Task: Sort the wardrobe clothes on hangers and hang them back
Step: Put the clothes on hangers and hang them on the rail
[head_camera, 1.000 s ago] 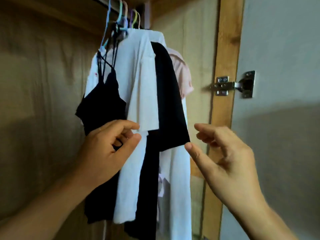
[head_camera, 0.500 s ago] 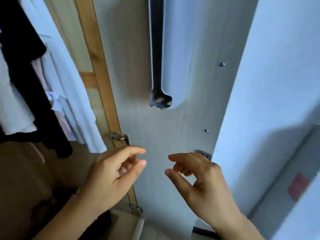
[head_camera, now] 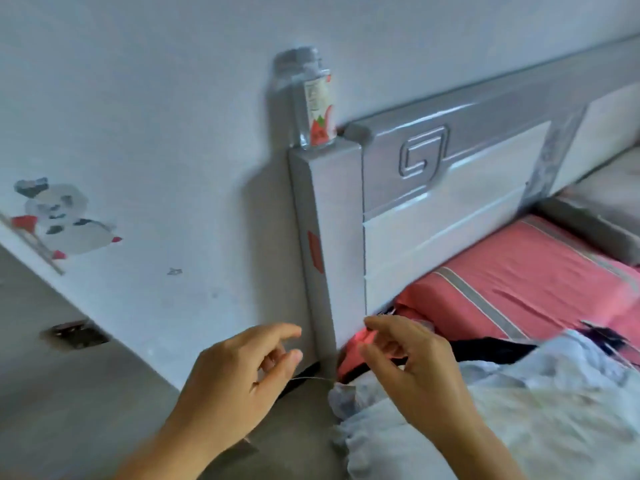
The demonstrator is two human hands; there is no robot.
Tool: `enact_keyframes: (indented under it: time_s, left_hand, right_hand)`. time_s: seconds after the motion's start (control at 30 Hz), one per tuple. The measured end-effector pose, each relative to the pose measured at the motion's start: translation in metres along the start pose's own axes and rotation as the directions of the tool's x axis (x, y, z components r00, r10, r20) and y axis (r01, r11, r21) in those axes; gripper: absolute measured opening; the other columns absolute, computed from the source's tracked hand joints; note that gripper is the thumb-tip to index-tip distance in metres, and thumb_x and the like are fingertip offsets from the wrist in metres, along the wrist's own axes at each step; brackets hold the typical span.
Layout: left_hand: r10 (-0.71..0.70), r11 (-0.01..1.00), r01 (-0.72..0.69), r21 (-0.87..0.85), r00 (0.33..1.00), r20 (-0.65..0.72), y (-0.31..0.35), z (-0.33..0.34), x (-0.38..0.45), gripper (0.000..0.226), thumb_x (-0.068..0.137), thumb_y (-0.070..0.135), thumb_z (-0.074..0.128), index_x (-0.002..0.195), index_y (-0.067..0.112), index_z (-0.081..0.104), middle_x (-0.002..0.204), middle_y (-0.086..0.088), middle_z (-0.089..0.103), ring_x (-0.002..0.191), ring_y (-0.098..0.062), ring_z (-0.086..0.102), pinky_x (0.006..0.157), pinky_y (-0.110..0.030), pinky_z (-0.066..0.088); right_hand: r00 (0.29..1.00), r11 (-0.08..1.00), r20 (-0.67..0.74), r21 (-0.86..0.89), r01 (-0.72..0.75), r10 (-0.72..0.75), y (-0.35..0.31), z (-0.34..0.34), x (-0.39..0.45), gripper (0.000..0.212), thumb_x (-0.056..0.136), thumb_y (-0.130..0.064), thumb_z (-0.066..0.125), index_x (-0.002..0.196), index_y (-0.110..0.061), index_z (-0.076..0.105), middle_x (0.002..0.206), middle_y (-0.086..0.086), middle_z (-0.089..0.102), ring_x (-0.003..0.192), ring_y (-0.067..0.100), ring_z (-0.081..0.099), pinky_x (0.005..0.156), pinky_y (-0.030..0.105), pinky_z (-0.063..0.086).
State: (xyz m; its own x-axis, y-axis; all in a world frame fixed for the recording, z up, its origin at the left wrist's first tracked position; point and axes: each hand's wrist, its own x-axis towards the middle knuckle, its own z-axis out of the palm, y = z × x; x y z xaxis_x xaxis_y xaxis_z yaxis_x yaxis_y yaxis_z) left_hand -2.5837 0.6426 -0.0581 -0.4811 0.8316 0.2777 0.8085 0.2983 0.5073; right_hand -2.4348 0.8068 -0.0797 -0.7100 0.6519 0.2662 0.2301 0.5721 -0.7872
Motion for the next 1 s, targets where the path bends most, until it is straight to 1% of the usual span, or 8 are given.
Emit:
enact_keyframes:
  time_s: [0.13, 0.27, 0.33, 0.4, 0.53, 0.67, 0.77, 1.0]
  left_hand:
    - [0.168, 0.983, -0.153, -0.105, 0.974, 0.153, 0.020, 0.051, 0.066, 0.033, 0.081, 0.057, 0.045, 0.109, 0.042, 0.054, 0.088, 0.026, 0.060, 0.067, 0.006, 0.058, 0.055, -0.004, 0.042]
    - [0.327, 0.938, -0.272, -0.213, 0.898, 0.295, 0.045, 0.104, 0.118, 0.036, 0.079, 0.060, 0.044, 0.107, 0.043, 0.057, 0.093, 0.031, 0.059, 0.072, 0.007, 0.059, 0.059, -0.007, 0.045]
    - [0.419, 0.905, -0.349, -0.243, 0.831, 0.366, 0.061, 0.130, 0.140, 0.036, 0.081, 0.064, 0.043, 0.109, 0.045, 0.055, 0.096, 0.037, 0.057, 0.075, 0.007, 0.059, 0.059, -0.009, 0.049]
    - [0.485, 0.873, -0.405, -0.271, 0.773, 0.409, 0.079, 0.155, 0.157, 0.032, 0.085, 0.063, 0.048, 0.106, 0.042, 0.060, 0.086, 0.034, 0.060, 0.076, 0.008, 0.059, 0.060, -0.006, 0.048]
    - [0.542, 0.840, -0.433, -0.328, 0.704, 0.459, 0.120, 0.198, 0.180, 0.027, 0.085, 0.054, 0.057, 0.103, 0.037, 0.066, 0.079, 0.031, 0.061, 0.077, 0.009, 0.059, 0.060, -0.004, 0.045]
    - [0.564, 0.821, -0.387, -0.419, 0.663, 0.492, 0.162, 0.242, 0.190, 0.046, 0.075, 0.064, 0.043, 0.106, 0.038, 0.066, 0.084, 0.026, 0.065, 0.079, 0.004, 0.061, 0.067, -0.023, 0.053]
    - [0.578, 0.809, -0.373, -0.454, 0.640, 0.506, 0.195, 0.277, 0.193, 0.048, 0.074, 0.065, 0.041, 0.105, 0.038, 0.066, 0.083, 0.021, 0.067, 0.076, 0.000, 0.063, 0.069, -0.032, 0.054]
    - [0.570, 0.821, -0.377, -0.428, 0.551, 0.610, 0.273, 0.379, 0.196, 0.046, 0.073, 0.065, 0.038, 0.101, 0.040, 0.064, 0.078, 0.024, 0.061, 0.081, -0.001, 0.058, 0.066, -0.024, 0.049]
  right_hand:
    - [0.966, 0.973, -0.195, -0.122, -0.194, 0.168, 0.037, -0.042, -0.009, 0.035, 0.075, -0.044, 0.058, 0.103, -0.027, 0.070, 0.078, -0.020, 0.059, 0.084, 0.001, 0.055, 0.073, 0.011, 0.042]
    - [0.879, 0.905, -0.364, -0.172, -0.388, 0.308, 0.063, -0.081, -0.030, 0.029, 0.081, -0.038, 0.067, 0.108, -0.028, 0.067, 0.085, -0.023, 0.056, 0.093, -0.001, 0.051, 0.074, 0.009, 0.040]
    - [0.807, 0.860, -0.459, -0.157, -0.485, 0.371, 0.076, -0.097, -0.045, 0.027, 0.082, -0.035, 0.068, 0.109, -0.029, 0.066, 0.088, -0.025, 0.056, 0.096, -0.004, 0.050, 0.075, 0.009, 0.039]
    - [0.734, 0.820, -0.539, -0.131, -0.557, 0.413, 0.089, -0.114, -0.061, 0.027, 0.081, -0.028, 0.072, 0.107, -0.028, 0.066, 0.089, -0.024, 0.057, 0.096, -0.005, 0.050, 0.076, 0.010, 0.039]
    - [0.590, 0.745, -0.654, -0.060, -0.665, 0.474, 0.113, -0.140, -0.092, 0.027, 0.078, -0.023, 0.076, 0.103, -0.027, 0.067, 0.088, -0.021, 0.059, 0.095, -0.004, 0.051, 0.074, 0.015, 0.040]
    - [0.506, 0.705, -0.713, -0.021, -0.709, 0.486, 0.142, -0.164, -0.112, 0.024, 0.075, -0.038, 0.066, 0.097, -0.026, 0.069, 0.084, -0.019, 0.061, 0.088, -0.001, 0.056, 0.071, 0.011, 0.040]
    - [0.469, 0.685, -0.726, 0.003, -0.729, 0.503, 0.169, -0.181, -0.125, 0.024, 0.074, -0.037, 0.063, 0.094, -0.024, 0.069, 0.083, -0.021, 0.059, 0.083, -0.001, 0.056, 0.070, 0.011, 0.039]
    - [0.342, 0.559, -0.723, 0.073, -0.826, 0.600, 0.267, -0.249, -0.170, 0.022, 0.079, -0.015, 0.075, 0.100, -0.014, 0.070, 0.089, -0.010, 0.062, 0.087, 0.009, 0.057, 0.068, 0.010, 0.037]
